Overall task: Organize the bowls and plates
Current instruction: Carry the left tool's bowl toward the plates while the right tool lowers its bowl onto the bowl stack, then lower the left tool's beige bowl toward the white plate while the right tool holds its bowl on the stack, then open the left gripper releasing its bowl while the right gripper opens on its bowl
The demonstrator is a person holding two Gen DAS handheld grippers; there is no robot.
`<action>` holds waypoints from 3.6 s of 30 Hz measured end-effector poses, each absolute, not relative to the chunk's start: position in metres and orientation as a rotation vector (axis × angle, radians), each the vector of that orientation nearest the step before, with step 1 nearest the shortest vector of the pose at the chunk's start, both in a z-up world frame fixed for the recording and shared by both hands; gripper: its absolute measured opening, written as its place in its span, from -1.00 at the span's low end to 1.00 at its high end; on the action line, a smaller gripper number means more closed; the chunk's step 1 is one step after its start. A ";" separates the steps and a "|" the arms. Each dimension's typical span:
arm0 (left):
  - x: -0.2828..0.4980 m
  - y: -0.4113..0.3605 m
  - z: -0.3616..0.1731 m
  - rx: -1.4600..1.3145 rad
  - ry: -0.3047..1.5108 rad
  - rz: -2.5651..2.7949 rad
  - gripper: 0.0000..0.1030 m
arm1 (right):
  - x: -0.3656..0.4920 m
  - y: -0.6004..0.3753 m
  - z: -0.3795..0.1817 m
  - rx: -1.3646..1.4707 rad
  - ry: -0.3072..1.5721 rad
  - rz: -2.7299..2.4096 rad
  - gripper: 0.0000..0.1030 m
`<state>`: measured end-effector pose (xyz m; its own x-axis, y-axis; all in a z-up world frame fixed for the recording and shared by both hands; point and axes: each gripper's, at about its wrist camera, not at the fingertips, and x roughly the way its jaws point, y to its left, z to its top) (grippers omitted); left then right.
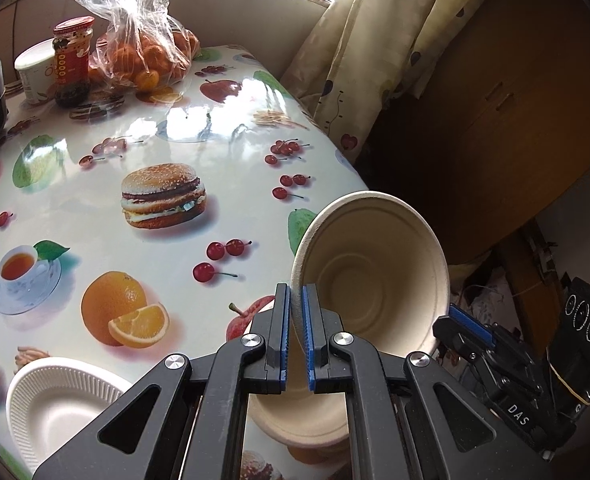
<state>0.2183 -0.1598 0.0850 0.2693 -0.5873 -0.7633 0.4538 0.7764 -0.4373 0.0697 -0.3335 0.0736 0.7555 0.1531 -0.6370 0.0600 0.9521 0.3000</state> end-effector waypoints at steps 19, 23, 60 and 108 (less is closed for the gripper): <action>0.194 -0.135 0.068 -0.154 1.116 -0.689 -0.88 | 0.056 -0.314 0.054 0.327 0.761 0.076 -0.60; 0.191 -0.132 0.064 -0.157 1.125 -0.684 -0.88 | 0.055 -0.312 0.049 0.329 0.773 0.076 -0.60; 0.188 -0.131 0.047 -0.169 1.169 -0.663 -0.88 | 0.059 -0.308 0.029 0.323 0.822 0.059 -0.60; 0.182 -0.122 0.037 -0.201 1.121 -0.635 -0.35 | 0.065 -0.311 0.014 0.365 0.799 0.078 -0.04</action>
<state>0.1823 -0.1225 0.0369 0.2812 -0.5676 -0.7738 0.3725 0.8077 -0.4570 0.0653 -0.3115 0.0137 0.6980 0.2053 -0.6860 0.0680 0.9347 0.3488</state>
